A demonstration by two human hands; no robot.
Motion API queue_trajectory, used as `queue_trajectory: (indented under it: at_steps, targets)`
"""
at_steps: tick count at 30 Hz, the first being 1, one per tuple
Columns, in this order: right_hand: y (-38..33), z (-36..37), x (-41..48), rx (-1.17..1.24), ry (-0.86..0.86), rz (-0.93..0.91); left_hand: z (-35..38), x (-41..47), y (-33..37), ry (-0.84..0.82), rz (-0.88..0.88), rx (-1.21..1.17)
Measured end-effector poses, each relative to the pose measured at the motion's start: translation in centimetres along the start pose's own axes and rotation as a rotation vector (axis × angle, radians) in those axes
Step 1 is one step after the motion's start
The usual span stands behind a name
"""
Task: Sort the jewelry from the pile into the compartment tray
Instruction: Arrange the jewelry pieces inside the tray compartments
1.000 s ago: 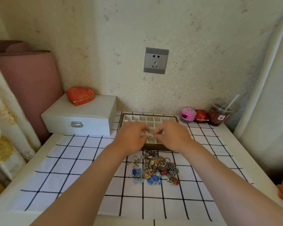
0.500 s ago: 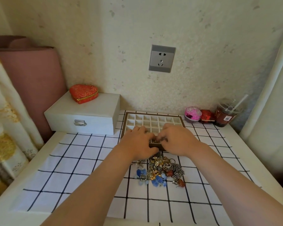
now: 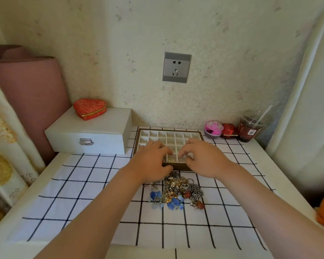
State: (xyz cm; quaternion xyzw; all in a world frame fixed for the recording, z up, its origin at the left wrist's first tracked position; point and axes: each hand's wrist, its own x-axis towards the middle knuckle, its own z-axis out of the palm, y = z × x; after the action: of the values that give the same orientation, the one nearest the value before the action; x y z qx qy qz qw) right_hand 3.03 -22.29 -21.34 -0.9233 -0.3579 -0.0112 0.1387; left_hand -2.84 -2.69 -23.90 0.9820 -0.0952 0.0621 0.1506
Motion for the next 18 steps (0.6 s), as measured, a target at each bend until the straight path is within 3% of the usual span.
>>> queue_trajectory:
  at_steps: [4, 9, 14, 18]
  targets:
    - [-0.1, -0.3, -1.8, 0.026, -0.101, 0.010, -0.7, -0.9, 1.7, 0.077, 0.046, -0.090]
    - [-0.3, 0.8, -3.1, 0.000, -0.221, 0.021, -0.3, -1.7, 3.6, -0.134, 0.096, -0.043]
    - [-0.4, 1.0, -3.2, 0.045, -0.214, 0.053, -0.8, -1.7, 4.1, -0.229, 0.038, 0.027]
    - [0.0, 0.8, -3.2, 0.194, -0.191, 0.118, -1.7, -1.9, 3.7, -0.298, -0.018, -0.050]
